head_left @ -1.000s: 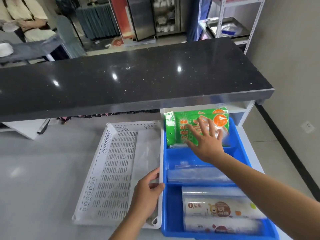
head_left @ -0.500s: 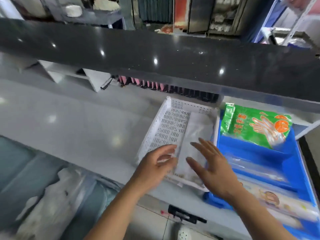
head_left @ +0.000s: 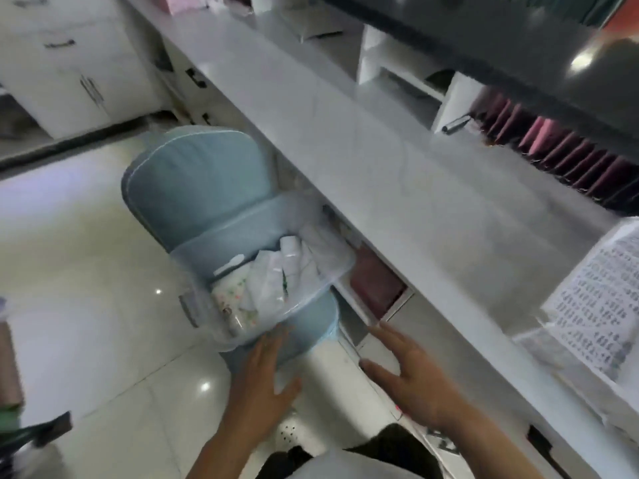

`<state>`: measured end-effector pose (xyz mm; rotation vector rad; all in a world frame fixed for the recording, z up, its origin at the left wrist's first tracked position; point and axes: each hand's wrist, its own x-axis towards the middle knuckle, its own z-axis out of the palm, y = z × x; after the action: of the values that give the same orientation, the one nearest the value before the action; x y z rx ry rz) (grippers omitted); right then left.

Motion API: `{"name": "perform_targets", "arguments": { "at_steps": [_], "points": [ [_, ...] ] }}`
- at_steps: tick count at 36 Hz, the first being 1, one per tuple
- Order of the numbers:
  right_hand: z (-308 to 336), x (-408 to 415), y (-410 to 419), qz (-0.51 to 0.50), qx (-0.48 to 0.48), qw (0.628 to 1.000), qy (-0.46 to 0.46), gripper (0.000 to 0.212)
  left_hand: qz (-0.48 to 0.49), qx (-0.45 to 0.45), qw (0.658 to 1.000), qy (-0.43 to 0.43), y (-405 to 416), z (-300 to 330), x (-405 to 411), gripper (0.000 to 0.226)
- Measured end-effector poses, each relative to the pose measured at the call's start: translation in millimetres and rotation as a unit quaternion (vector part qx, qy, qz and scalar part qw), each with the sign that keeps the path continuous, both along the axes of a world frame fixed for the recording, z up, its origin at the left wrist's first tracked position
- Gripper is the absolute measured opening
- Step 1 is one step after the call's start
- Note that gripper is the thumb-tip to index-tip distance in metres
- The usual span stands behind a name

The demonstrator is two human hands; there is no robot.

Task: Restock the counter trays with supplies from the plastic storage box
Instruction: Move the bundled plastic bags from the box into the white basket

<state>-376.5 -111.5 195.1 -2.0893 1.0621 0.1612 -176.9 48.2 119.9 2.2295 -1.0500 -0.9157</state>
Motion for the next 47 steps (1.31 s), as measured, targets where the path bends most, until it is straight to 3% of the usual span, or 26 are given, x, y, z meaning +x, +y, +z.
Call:
{"name": "perform_targets", "arguments": {
  "at_steps": [4, 10, 17, 21, 24, 33, 38, 43, 47],
  "points": [
    [-20.8, 33.3, 14.4, 0.074, 0.063, 0.994, 0.051, 0.061, 0.058, 0.046, 0.996, 0.045, 32.3, -18.1, 22.1, 0.084],
    [-31.0, 71.9, -2.4, 0.106, 0.084, 0.988, 0.074, 0.057, 0.093, 0.107, 0.984, 0.111, 43.6, -36.8, 35.3, 0.082],
    [-49.3, 137.1, -50.1, 0.139, 0.156, 0.975, 0.079, 0.059, 0.103, 0.124, 0.984, 0.073, 10.6, -23.5, 80.8, 0.081],
    [-64.0, 177.7, -74.2, 0.151, 0.199, 0.967, 0.045, 0.042, 0.123, 0.139, 0.981, 0.061, -20.1, -14.1, 115.1, 0.083],
    [-89.2, 205.8, -93.3, 0.142, 0.212, 0.966, 0.048, 0.054, 0.115, 0.165, 0.978, 0.044, -44.5, -16.7, 139.9, 0.081],
    [-173.0, 241.4, -136.0, 0.206, 0.134, 0.955, 0.165, 0.056, 0.108, 0.137, 0.980, 0.090, -120.6, -52.6, 183.3, 0.074],
    [-220.7, 243.7, -140.3, 0.191, 0.052, 0.968, 0.156, 0.054, 0.044, 0.212, 0.970, 0.109, -143.4, -97.9, 190.3, 0.078],
    [-265.2, 240.0, -139.2, 0.239, -0.050, 0.942, 0.231, 0.053, 0.031, 0.238, 0.958, 0.157, -160.7, -148.2, 200.3, 0.072],
    [-286.1, 243.4, -133.3, 0.222, -0.122, 0.944, 0.209, 0.055, -0.045, 0.300, 0.946, 0.116, -166.5, -196.5, 222.9, 0.075]
  ]
}}
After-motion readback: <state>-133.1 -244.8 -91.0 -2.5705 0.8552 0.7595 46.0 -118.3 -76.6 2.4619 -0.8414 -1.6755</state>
